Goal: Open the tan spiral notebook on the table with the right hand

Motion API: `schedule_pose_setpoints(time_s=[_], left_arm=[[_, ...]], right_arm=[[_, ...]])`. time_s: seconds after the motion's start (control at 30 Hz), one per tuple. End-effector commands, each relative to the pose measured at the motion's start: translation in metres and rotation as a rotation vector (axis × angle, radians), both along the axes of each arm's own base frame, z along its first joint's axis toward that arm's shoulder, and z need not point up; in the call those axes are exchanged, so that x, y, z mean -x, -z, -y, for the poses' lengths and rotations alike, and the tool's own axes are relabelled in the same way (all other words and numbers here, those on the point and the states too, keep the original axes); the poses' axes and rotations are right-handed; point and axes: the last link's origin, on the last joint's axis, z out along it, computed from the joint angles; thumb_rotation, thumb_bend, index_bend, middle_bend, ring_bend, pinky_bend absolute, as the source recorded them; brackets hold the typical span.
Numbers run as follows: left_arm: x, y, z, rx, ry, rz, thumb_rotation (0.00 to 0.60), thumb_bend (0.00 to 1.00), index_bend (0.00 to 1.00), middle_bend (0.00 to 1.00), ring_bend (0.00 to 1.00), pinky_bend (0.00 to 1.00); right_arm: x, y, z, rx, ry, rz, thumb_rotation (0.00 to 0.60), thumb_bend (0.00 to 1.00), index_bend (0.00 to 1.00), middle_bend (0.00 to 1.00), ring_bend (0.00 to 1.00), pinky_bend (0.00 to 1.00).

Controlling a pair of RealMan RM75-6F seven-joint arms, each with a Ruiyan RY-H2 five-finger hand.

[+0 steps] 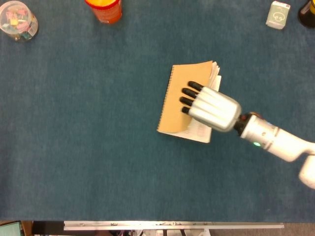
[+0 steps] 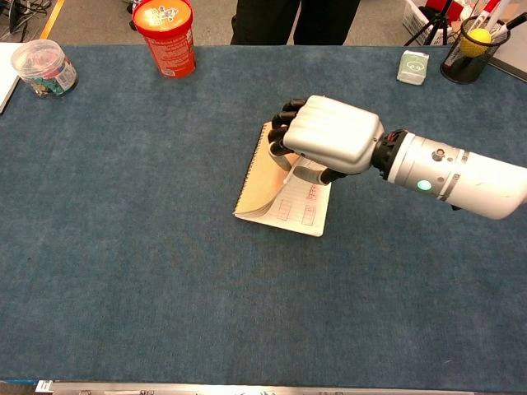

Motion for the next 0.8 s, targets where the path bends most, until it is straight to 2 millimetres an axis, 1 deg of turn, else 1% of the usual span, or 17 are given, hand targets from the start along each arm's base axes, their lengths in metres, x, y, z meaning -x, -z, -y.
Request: schedule_pose_setpoints(time_s=[0.03,0.17,0.2,0.27,0.37,0.47,0.57,0.67,0.8], left_arm=[[-0.001,0.001,0.000,0.003,0.003,0.002,0.600,0.51,0.31,0.28,0.15,0.17],[-0.002,0.003,-0.001,0.008,0.008,0.002,0.600,0.51,0.32,0.28,0.15,0.17],[-0.002,0.003,-0.002,0.010,0.008,0.002,0.600,0.51,0.31,0.28,0.15,0.17],[-0.003,0.004,-0.002,0.013,0.010,0.002,0.600,0.51,0.31,0.28,0.15,0.17],[-0.004,0.006,-0.003,0.017,0.011,0.005,0.600,0.51,0.31,0.28,0.15,0.17],[-0.005,0.007,-0.002,0.024,0.011,0.008,0.600,0.51,0.31,0.28,0.15,0.17],[-0.005,0.007,-0.001,0.026,0.007,0.007,0.600,0.51,0.31,0.28,0.15,0.17],[-0.005,0.006,0.002,0.026,-0.001,0.018,0.600,0.51,0.31,0.28,0.15,0.17],[-0.004,0.004,0.005,0.028,-0.008,0.024,0.600,0.51,0.32,0.28,0.15,0.17]], right_arm=[[0.021,-0.018,-0.010,0.000,0.026,-0.023,0.600,0.41,0.74,0.45,0.27,0.26],[0.045,-0.047,-0.017,0.020,0.047,-0.052,0.600,0.41,0.76,0.46,0.27,0.26],[0.048,-0.053,-0.018,0.027,0.042,-0.057,0.600,0.41,0.76,0.46,0.27,0.26],[0.051,-0.064,-0.020,0.039,0.020,-0.058,0.600,0.41,0.76,0.46,0.27,0.26],[0.045,-0.069,-0.017,0.060,-0.017,-0.036,0.600,0.41,0.76,0.47,0.27,0.26],[0.033,-0.063,-0.013,0.070,-0.045,-0.001,0.600,0.41,0.76,0.46,0.27,0.26],[0.020,-0.047,-0.009,0.053,-0.075,0.024,0.600,0.41,0.76,0.47,0.27,0.26],[0.008,-0.027,-0.007,0.023,-0.118,0.022,0.600,0.41,0.76,0.47,0.27,0.26],[-0.007,-0.006,-0.004,0.004,-0.173,0.026,0.600,0.41,0.76,0.47,0.27,0.26]])
